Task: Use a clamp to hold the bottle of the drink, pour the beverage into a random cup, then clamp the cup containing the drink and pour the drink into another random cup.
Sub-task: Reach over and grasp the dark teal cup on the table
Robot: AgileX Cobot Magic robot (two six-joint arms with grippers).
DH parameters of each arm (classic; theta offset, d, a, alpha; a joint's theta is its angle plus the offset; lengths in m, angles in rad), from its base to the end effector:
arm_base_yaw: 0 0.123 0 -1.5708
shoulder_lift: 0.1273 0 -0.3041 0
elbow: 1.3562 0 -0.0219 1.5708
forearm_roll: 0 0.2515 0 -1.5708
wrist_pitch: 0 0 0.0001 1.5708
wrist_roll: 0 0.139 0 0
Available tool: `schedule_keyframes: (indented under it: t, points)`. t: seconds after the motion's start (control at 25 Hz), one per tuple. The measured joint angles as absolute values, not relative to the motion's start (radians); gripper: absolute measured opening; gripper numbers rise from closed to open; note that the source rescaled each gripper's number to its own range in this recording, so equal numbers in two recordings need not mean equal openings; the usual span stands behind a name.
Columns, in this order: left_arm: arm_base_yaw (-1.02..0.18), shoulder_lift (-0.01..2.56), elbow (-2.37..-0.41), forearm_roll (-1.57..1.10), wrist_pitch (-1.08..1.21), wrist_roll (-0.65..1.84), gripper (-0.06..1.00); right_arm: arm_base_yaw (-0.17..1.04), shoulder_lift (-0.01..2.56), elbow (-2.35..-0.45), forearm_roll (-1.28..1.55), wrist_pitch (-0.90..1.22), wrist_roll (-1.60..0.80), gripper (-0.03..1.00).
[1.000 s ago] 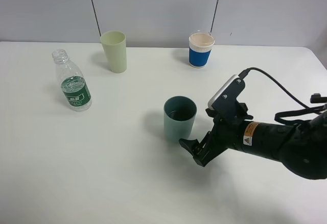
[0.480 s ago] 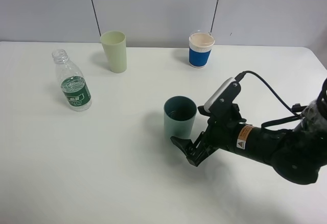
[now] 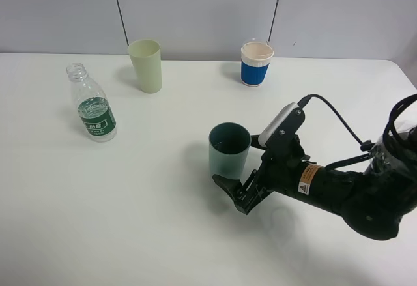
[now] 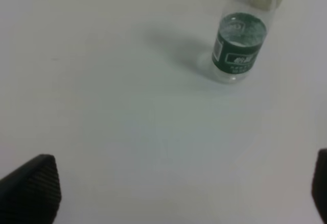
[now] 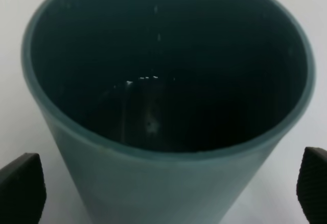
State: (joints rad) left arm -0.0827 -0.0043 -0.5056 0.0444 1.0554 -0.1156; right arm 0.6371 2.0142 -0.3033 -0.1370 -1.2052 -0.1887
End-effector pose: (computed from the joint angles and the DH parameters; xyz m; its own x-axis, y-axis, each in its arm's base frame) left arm 0.0188 0.0038 0.2584 -0.4430 -0.0571 -0.8947 0.0066 0.9977 -0.0669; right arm 0.2295 0.1919 0.0701 -0.1585 -0.4082 -0.8990 -0.7418 0.6501 -0.1644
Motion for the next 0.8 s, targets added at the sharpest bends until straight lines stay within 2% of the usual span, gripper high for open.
schedule_keyframes:
  t: [0.8]
  points:
    - [-0.083, -0.004, -0.506, 0.044, 1.055, -0.116, 1.00, 0.637, 2.014, -0.346, -0.138, -1.207, -0.187, 0.99]
